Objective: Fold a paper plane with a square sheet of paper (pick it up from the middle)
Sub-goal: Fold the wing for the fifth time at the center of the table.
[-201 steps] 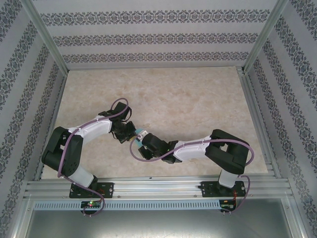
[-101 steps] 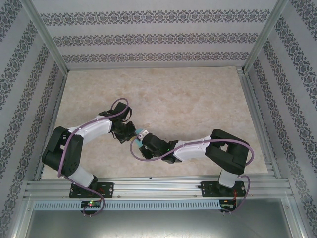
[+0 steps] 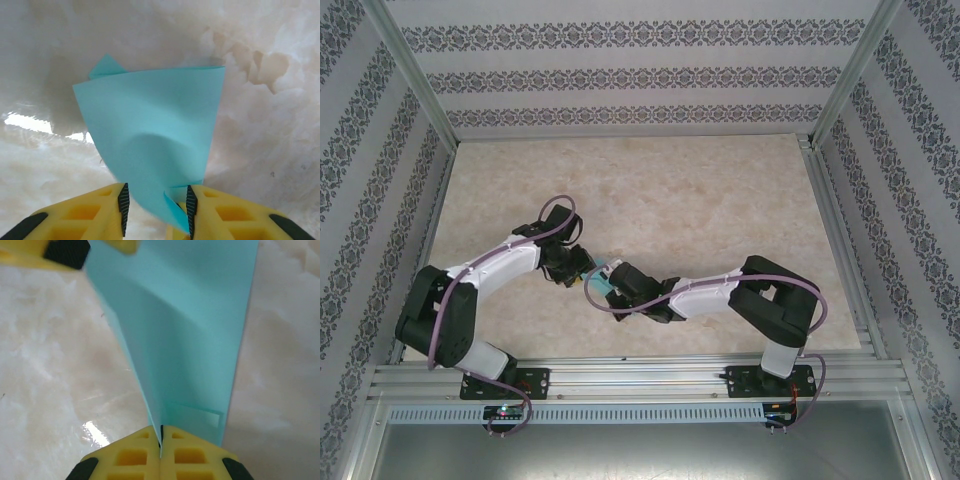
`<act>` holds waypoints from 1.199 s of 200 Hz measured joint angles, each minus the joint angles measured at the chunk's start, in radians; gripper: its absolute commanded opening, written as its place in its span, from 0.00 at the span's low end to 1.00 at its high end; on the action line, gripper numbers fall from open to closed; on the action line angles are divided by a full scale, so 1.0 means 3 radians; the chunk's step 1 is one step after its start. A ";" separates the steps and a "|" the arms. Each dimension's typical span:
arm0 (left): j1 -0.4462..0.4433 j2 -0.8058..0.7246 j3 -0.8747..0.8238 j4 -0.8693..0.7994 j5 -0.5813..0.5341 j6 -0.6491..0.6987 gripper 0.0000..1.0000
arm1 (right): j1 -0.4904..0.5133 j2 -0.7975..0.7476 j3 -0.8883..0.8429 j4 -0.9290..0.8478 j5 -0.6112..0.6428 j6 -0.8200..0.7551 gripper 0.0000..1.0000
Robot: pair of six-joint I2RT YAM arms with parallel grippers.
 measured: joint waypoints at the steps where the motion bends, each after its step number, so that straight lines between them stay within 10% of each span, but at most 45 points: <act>1: 0.0000 -0.0005 0.0001 -0.0001 -0.0003 0.0000 0.43 | 0.0001 0.0001 0.0000 0.0000 0.0000 0.0000 0.01; 111: 0.0024 -0.0534 -0.0376 -0.0036 -0.0168 -0.0014 0.33 | -0.0392 0.0211 0.0056 0.0336 -0.0989 0.0724 0.01; 240: 0.0025 -0.0519 -0.0881 0.1377 0.0381 -0.0149 0.28 | -0.0488 0.0290 0.0038 0.0507 -0.1261 0.1181 0.02</act>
